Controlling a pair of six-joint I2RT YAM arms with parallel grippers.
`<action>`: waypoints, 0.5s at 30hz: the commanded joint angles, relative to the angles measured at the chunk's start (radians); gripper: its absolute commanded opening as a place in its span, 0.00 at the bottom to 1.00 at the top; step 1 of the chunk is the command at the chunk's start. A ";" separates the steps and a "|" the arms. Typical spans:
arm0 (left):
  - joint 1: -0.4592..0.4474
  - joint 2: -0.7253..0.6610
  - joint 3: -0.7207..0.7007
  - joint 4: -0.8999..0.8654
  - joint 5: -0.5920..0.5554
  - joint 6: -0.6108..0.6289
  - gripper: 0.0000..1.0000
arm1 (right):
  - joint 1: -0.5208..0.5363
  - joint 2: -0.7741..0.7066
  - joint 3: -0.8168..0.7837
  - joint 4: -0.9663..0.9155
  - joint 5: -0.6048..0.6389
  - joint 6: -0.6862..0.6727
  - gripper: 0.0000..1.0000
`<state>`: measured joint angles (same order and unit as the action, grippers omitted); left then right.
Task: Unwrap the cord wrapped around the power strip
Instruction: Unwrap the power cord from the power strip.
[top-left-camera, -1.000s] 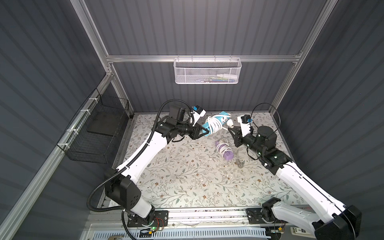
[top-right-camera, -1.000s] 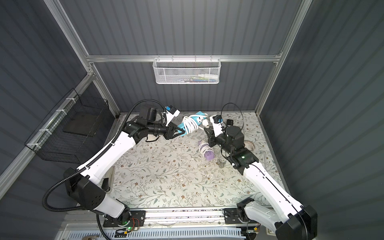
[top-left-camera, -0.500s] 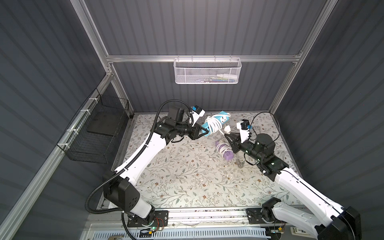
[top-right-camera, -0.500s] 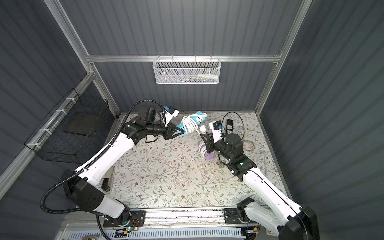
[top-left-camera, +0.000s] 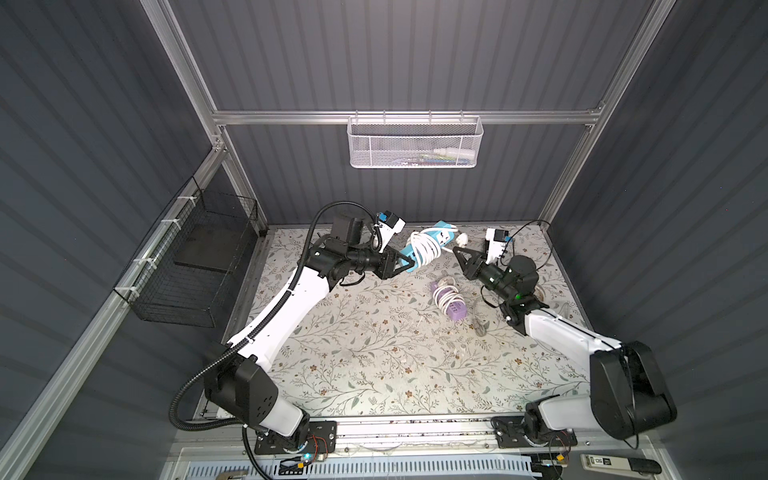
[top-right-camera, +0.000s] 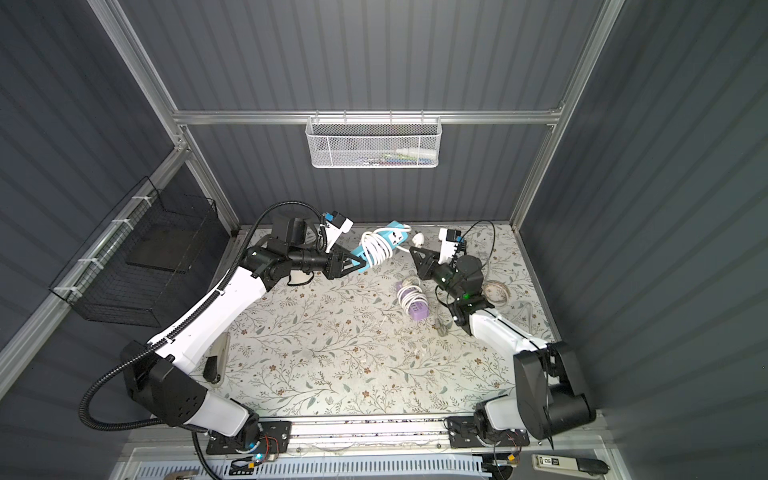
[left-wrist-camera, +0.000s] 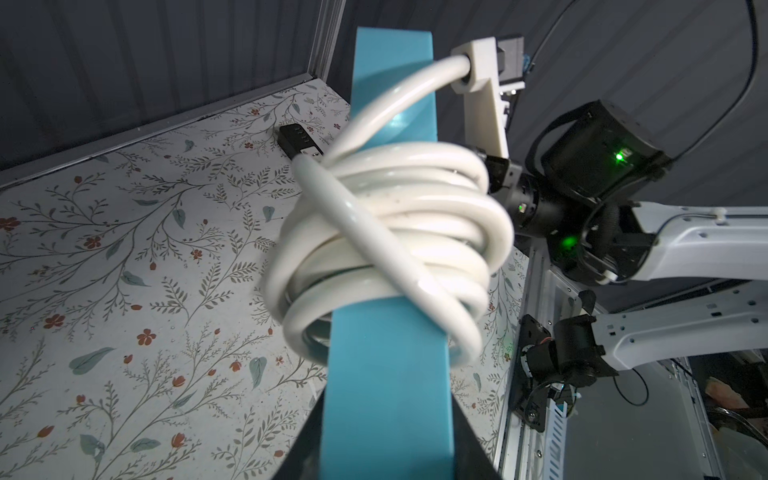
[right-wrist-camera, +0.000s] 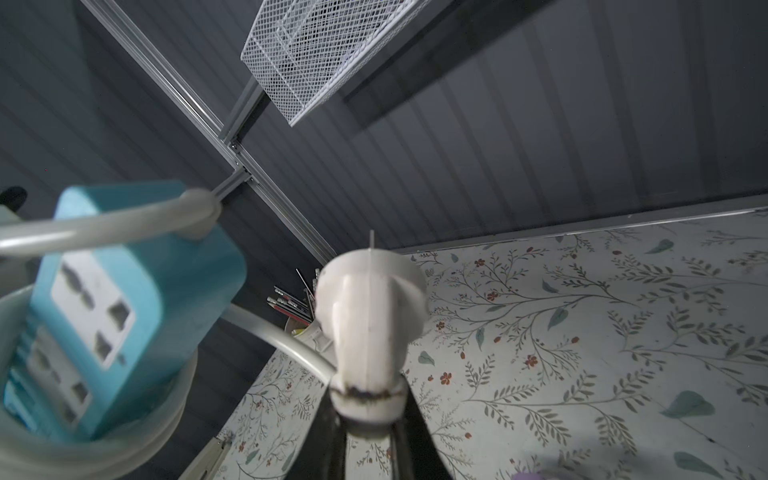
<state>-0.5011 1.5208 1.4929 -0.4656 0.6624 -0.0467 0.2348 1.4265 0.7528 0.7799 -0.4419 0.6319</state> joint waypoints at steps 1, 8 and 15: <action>-0.004 -0.001 0.050 0.061 0.067 0.022 0.00 | -0.058 0.046 0.092 0.073 -0.056 0.084 0.00; -0.036 0.069 0.081 -0.022 -0.022 0.061 0.00 | -0.112 0.010 0.314 -0.072 -0.123 0.048 0.00; -0.035 0.077 0.084 -0.022 -0.125 0.058 0.00 | -0.160 -0.165 0.308 -0.176 -0.192 0.071 0.00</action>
<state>-0.5343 1.6150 1.5307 -0.5152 0.5724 -0.0116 0.0879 1.3285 1.0710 0.6476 -0.5869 0.6914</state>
